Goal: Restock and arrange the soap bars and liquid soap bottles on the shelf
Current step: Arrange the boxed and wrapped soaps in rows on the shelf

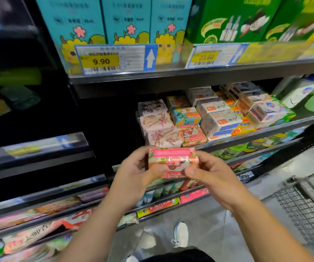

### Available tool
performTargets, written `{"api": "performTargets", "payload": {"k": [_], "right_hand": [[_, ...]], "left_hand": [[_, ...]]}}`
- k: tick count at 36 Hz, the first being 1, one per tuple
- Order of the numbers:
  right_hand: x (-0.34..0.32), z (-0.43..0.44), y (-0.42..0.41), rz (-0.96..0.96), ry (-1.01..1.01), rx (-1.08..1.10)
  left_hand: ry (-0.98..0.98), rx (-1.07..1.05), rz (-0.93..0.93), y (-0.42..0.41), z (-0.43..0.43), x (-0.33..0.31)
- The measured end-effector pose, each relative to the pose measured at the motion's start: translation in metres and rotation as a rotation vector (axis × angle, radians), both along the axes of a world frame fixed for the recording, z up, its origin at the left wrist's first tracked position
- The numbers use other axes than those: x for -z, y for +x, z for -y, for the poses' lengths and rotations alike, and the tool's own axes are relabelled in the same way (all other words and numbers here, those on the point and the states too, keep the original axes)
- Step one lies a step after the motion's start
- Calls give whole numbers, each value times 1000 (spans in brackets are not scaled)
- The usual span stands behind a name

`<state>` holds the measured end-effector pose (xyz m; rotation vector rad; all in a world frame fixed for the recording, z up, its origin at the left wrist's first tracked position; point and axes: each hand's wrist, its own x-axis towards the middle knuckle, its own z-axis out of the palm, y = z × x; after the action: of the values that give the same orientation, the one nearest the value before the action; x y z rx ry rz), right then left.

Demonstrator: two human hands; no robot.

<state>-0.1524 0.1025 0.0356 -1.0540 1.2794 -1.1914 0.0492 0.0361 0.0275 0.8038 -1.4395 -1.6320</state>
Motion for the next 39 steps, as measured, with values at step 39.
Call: {"api": "performTargets", "payload": {"k": [39], "right_hand": [[-37, 53, -110, 39, -117, -42]], "left_hand": [[55, -246, 174, -117, 15, -38]]}}
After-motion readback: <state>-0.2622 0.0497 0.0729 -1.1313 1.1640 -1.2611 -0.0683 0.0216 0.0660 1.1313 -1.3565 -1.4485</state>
